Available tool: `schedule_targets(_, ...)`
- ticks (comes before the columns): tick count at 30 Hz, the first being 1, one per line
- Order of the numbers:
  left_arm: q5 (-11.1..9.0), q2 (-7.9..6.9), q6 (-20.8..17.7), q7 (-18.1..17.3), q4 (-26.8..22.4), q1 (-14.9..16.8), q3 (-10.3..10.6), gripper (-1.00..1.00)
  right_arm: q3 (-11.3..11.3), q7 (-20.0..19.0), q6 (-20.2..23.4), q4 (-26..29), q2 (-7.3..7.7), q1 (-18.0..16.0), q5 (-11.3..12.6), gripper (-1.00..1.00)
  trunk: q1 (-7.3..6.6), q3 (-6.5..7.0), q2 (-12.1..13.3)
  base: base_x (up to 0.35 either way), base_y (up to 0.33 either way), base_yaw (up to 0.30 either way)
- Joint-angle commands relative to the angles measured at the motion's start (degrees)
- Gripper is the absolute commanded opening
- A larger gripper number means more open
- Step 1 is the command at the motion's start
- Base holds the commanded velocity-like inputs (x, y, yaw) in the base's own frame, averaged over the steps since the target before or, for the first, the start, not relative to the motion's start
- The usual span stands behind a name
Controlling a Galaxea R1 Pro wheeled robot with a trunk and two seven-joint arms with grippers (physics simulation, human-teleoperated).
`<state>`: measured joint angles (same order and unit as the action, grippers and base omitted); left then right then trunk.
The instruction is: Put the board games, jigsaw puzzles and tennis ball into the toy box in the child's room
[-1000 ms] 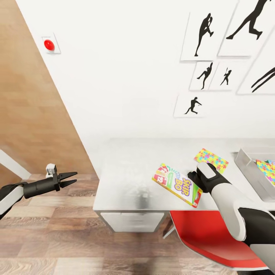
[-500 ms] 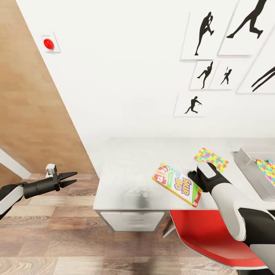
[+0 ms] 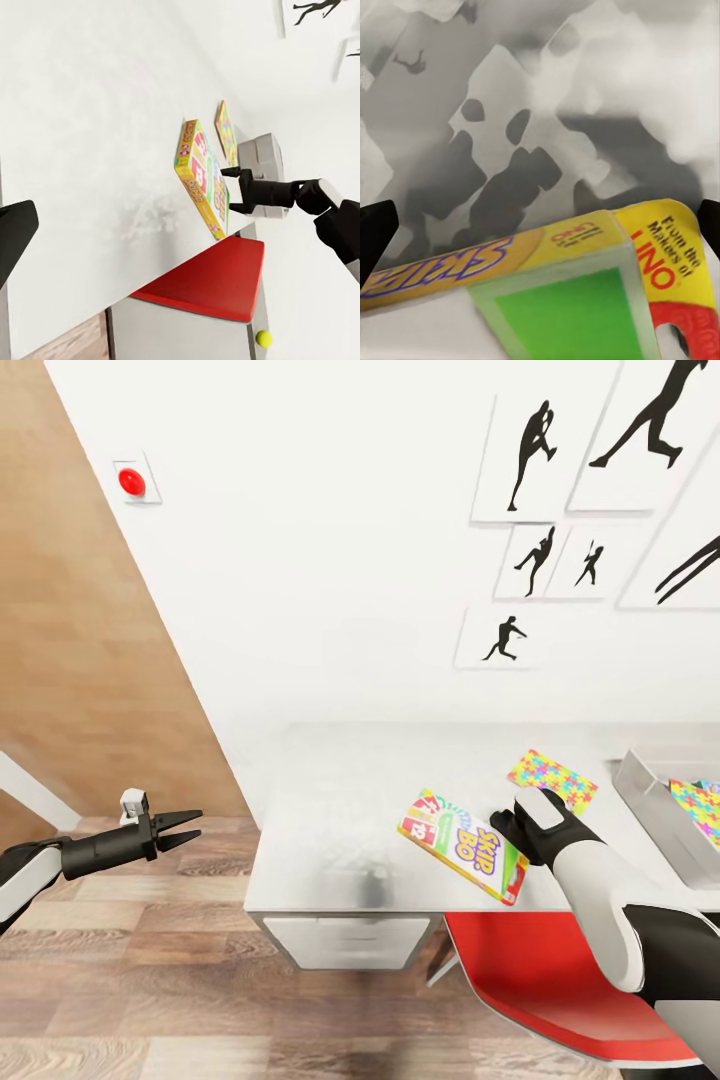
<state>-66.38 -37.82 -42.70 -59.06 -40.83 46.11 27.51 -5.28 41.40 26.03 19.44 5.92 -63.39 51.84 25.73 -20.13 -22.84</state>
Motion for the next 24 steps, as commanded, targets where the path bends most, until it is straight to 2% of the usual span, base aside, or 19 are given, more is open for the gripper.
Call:
schedule_targets(1,-0.51,-0.06,-0.37,-0.05,0.05,0.12,0.35,1.00,-0.70,0.26,-0.03,-0.72,-0.04,0.02,1.60,1.00,0.05,-0.11,-0.08,0.000,0.000,0.000)
schedule_targets(12,-0.51,-0.06,-0.37,-0.01,0.05,0.12,0.35,1.00,-0.70,0.26,-0.01,-0.72,0.00,0.02,1.60,1.00,0.05,0.41,-0.08,-0.006,0.006,0.000)
schedule_targets(24,-0.53,-0.06,-0.37,-0.01,0.05,0.12,0.35,1.00,-0.70,0.26,-0.01,-0.72,-0.04,0.02,1.60,1.00,0.05,0.58,-0.08,-0.095,0.097,0.000)
